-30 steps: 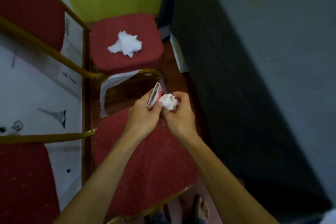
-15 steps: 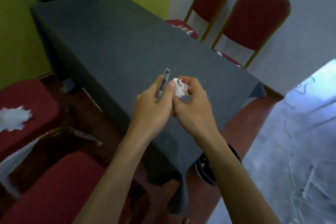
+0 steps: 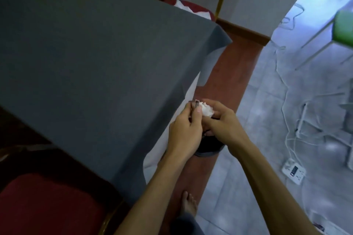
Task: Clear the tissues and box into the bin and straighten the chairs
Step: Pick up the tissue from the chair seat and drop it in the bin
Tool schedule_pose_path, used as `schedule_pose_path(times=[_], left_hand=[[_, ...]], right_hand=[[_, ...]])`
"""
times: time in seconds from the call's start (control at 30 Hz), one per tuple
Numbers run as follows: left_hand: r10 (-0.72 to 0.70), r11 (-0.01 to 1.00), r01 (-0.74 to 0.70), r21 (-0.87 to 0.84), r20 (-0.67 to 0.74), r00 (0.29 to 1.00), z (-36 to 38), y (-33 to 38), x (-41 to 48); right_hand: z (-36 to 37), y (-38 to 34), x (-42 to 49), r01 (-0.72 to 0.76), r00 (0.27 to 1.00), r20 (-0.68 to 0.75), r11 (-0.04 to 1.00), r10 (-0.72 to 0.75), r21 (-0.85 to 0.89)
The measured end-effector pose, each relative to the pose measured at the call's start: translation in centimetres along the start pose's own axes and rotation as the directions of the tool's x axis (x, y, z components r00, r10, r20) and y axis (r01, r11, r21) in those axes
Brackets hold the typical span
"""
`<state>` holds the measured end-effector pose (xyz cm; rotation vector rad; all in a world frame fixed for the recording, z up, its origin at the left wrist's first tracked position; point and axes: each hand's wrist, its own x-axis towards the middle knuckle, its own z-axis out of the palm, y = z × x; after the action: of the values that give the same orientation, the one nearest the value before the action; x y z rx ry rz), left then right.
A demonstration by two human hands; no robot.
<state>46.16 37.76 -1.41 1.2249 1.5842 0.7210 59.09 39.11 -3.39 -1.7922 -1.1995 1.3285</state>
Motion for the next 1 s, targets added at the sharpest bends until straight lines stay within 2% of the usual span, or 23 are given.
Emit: schedule_pose_path(times=[0.1, 0.27, 0.37, 0.47, 0.53, 0.63, 0.7, 0.83, 0.9, 1.0], left_hand=[[-0.115, 0.989, 0.110, 0.094, 0.048, 0.992, 3.6, -3.8, 1.8], [-0.319, 0.937, 0.298, 0.183, 0.102, 0.942, 8.9, -8.9, 6.3], [-0.377, 0.917, 0.354, 0.183, 0.108, 0.920, 10.9, -11.1, 9.2], [-0.418, 0.891, 0.377, 0.253, 0.129, 0.899, 11.9, -12.9, 11.2], [-0.425, 0.885, 0.382, 0.267, 0.123, 0.897, 11.9, -13.1, 11.6], [-0.353, 0.912, 0.301, 0.280, 0.160, 0.922, 10.8, -11.2, 11.4], [-0.260, 0.950, 0.215, 0.228, 0.187, 0.947, 9.4, -8.3, 10.9], [-0.014, 1.000, 0.019, -0.024, 0.175, 0.985, 5.0, -0.6, 9.4], [0.071, 0.987, -0.057, -0.153, 0.089, 0.994, 1.8, 2.8, 8.5], [0.109, 0.955, -0.118, -0.272, -0.049, 0.993, -3.7, 6.7, 7.0]], right_hand=[[0.1, 5.3, 2.5, -0.094, 0.995, 0.039, 0.995, 0.095, -0.037], [1.3, 12.7, 6.6, -0.208, 0.977, 0.018, 0.972, 0.212, -0.113], [1.4, 15.8, 9.5, -0.209, 0.975, 0.040, 0.961, 0.220, -0.181], [1.4, 18.2, 11.8, -0.209, 0.968, 0.071, 0.931, 0.240, -0.298], [1.3, 18.9, 12.7, -0.243, 0.961, 0.053, 0.921, 0.271, -0.303], [0.7, 17.5, 12.8, -0.292, 0.956, -0.048, 0.938, 0.288, -0.184], [-0.2, 14.7, 12.1, -0.250, 0.961, -0.135, 0.966, 0.240, -0.061], [-1.7, 5.8, 9.6, -0.002, 0.963, -0.266, 0.992, 0.036, 0.128], [-1.9, 0.6, 8.1, 0.111, 0.959, -0.277, 0.979, -0.061, 0.169], [-0.9, -6.7, 5.8, 0.241, 0.951, -0.233, 0.959, -0.203, 0.150]])
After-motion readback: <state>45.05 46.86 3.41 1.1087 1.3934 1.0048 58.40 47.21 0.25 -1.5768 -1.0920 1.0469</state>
